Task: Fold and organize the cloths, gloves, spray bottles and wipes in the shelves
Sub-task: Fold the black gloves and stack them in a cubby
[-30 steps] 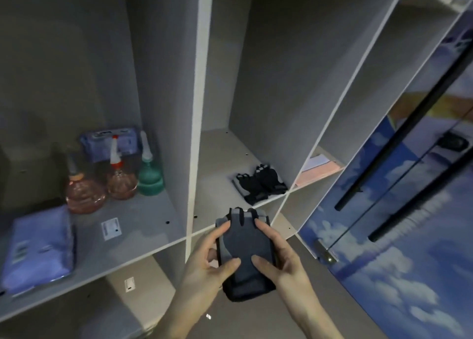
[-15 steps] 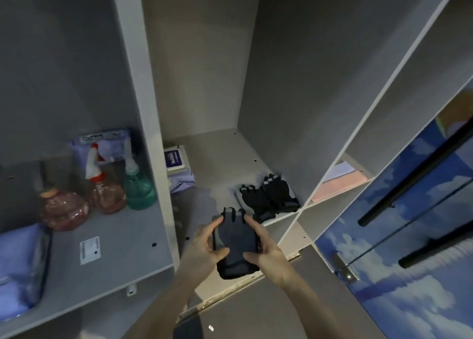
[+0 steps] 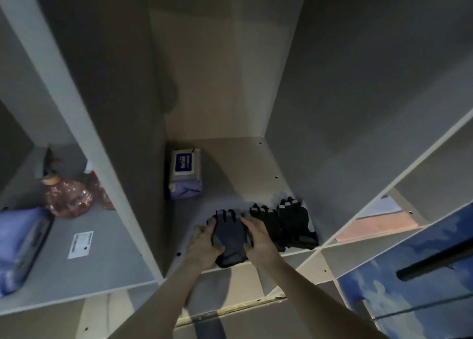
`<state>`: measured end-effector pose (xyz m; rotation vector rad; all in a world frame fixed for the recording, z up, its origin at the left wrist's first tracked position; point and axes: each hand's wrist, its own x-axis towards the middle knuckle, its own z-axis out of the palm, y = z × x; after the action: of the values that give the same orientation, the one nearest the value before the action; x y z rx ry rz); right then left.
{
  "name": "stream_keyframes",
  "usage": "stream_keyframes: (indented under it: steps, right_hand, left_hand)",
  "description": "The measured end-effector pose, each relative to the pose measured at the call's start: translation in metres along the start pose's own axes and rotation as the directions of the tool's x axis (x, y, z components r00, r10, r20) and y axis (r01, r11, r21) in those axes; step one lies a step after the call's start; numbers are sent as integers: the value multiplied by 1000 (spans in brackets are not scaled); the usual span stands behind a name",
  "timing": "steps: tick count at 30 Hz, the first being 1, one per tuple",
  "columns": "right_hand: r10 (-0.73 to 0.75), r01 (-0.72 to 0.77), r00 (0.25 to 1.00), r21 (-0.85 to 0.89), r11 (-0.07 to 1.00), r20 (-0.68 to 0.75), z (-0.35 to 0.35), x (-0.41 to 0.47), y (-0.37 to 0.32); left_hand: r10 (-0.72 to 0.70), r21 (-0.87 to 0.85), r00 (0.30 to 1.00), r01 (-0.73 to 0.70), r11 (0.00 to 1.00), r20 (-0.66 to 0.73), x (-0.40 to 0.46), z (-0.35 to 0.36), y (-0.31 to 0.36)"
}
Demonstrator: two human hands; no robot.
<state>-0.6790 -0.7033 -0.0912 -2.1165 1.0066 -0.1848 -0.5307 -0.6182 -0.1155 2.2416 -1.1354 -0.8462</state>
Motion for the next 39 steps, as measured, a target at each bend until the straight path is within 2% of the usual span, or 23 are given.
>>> stream_keyframes:
  steps: [2, 3, 5, 8, 15, 18, 20, 21, 23, 25, 27, 30, 32, 36, 39]
  right_hand:
    - [-107, 73, 990, -319, 945, -93, 0, -2, 22]
    - [-154, 98, 984, -438, 894, -92, -2, -4, 30]
    - [-141, 131, 990, -558, 820, 26, -5, -9, 38]
    - [11, 139, 973, -621, 772, 231, -8, -6, 48]
    - [39, 147, 965, -661, 736, 259, -6, -3, 51]
    - [50, 143, 959, -628, 765, 278, -12, -4, 46]
    - [8, 147, 966, -573, 807, 259, -23, -6, 35]
    - [-52, 168, 971, -514, 841, 232, -31, -8, 29]
    - [-141, 198, 973, -345, 918, 182, -48, -16, 12]
    - [-159, 174, 976, -95, 980, 147, -65, -27, -10]
    - [-135, 117, 981, 135, 984, 138, -80, -39, -32]
    - [-216, 166, 953, 231, 959, 212, -88, -57, -65]
    - [-307, 241, 908, 243, 940, 285, -79, -65, -94]
    - [-418, 368, 788, 198, 909, 452, -36, -72, -154]
    - [-489, 465, 722, 181, 867, 490, 2, -77, -198]
  left_hand:
    - [86, 336, 996, -73, 939, -25, -11, 7, 5]
    - [136, 420, 991, -122, 899, -3, -17, 12, 8]
    - [175, 516, 979, -204, 832, 105, -26, 23, 13]
    - [152, 583, 975, -219, 783, 162, -19, 34, 8]
    - [144, 618, 976, -215, 756, 164, -16, 34, 12]
    - [130, 606, 977, -206, 769, 166, -17, 28, 16]
    - [127, 526, 984, -172, 833, 122, -19, 20, 23]
    - [128, 433, 990, -139, 891, 56, -21, 15, 28]
    - [112, 128, 988, -98, 987, -109, -32, 1, 37]
    - [96, -212, 968, -147, 966, -232, -54, -17, 42]
    - [81, -399, 948, -205, 894, -307, -89, -36, 41]
    - [11, -480, 906, -234, 845, -423, -147, -69, 34]
    - [-47, -464, 869, -217, 859, -493, -183, -92, 25]
    - [-170, -355, 763, -83, 931, -624, -240, -131, -4]
    - [-285, -399, 678, -13, 917, -677, -279, -154, -27]
